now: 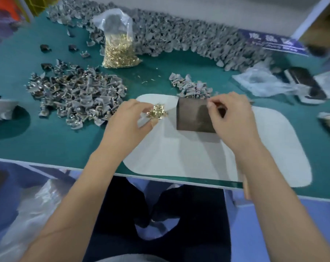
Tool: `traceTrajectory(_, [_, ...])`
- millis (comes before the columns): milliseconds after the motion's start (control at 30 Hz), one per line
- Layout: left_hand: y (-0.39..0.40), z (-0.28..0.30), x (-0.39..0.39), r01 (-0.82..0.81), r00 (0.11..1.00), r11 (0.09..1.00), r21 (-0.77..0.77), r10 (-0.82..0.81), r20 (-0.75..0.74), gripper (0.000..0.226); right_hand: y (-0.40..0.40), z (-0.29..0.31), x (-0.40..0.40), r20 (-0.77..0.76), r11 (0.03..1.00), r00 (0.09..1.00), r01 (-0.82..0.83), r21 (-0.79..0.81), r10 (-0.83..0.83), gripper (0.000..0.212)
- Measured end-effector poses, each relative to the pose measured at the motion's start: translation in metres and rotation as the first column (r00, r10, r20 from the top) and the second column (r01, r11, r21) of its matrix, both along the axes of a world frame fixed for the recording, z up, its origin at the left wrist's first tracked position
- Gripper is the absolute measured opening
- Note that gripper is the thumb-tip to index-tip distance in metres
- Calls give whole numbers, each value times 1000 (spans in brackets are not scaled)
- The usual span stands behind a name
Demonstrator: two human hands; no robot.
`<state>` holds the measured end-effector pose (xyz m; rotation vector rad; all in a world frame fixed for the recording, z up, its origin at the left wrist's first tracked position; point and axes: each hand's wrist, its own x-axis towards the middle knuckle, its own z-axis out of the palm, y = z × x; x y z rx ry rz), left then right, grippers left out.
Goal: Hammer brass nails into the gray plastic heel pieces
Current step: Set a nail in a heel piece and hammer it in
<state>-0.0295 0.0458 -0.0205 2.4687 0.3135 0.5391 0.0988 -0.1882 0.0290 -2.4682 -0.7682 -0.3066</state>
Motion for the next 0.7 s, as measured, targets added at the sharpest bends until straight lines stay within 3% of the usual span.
traceTrajectory(200, [-2,-1,13,-42,999,999,17,42,11,36,-14,-15,-3,-83,994,995,-46,99,54,17])
traceTrajectory(533, [-4,-2,13,-110,994,993,-31,110,-2,43,-11,-14,-3,-95,997,994,-51,58,57,17])
traceTrajectory(700, [-6,2,12,-104,995,994,-26,104,9,28,-10,-14,-2,-82,998,995,-59,19,61,17])
